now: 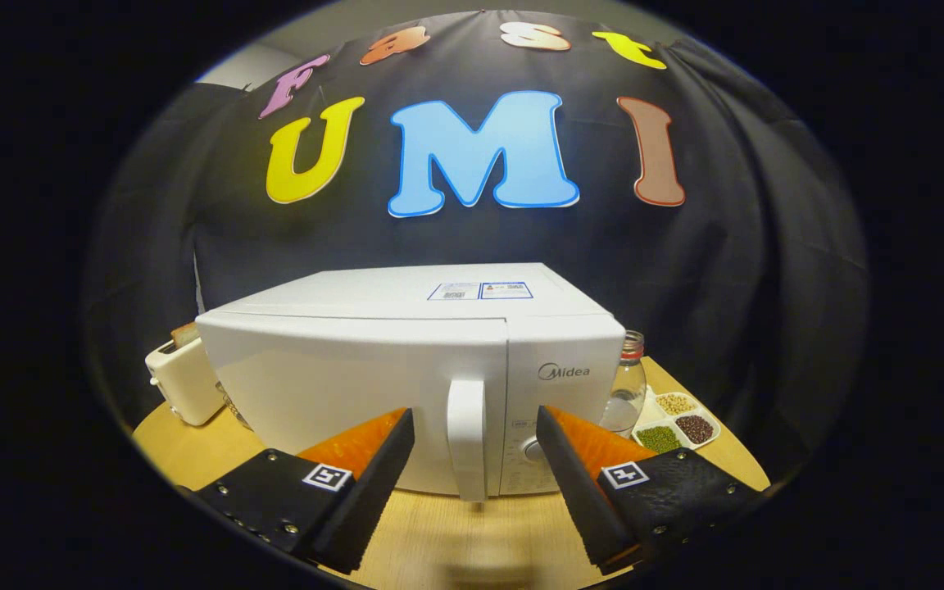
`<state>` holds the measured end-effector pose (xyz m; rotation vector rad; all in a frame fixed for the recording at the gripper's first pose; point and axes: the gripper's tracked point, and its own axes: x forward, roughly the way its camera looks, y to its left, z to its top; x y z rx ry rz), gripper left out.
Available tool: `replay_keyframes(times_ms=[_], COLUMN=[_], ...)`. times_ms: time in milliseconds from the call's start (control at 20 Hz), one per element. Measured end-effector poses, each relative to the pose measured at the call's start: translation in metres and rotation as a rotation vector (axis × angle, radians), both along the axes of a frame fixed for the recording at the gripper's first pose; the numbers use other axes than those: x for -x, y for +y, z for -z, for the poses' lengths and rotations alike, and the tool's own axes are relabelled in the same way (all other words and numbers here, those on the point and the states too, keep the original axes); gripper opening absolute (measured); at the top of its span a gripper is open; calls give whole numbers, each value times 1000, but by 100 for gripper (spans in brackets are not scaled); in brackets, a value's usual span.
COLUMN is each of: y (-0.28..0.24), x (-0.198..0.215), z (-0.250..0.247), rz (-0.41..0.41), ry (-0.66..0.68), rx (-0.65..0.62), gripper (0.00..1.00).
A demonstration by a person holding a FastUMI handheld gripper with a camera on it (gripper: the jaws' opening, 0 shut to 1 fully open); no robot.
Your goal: Open the microwave, put the food inside, and close the microwave door.
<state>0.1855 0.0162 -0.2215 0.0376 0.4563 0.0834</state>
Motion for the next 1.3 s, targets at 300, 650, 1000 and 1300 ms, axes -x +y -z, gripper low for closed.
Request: replay_keyframes(times_ms=[300, 650, 1000, 1300], y=[0, 8, 23, 53], x=[-7, -5, 61, 121], z=[18, 21, 9, 0], rz=[16, 2, -51, -71], ry=[56, 92, 112, 164], rx=[16, 53, 69, 12], gripper=[60, 15, 9, 9])
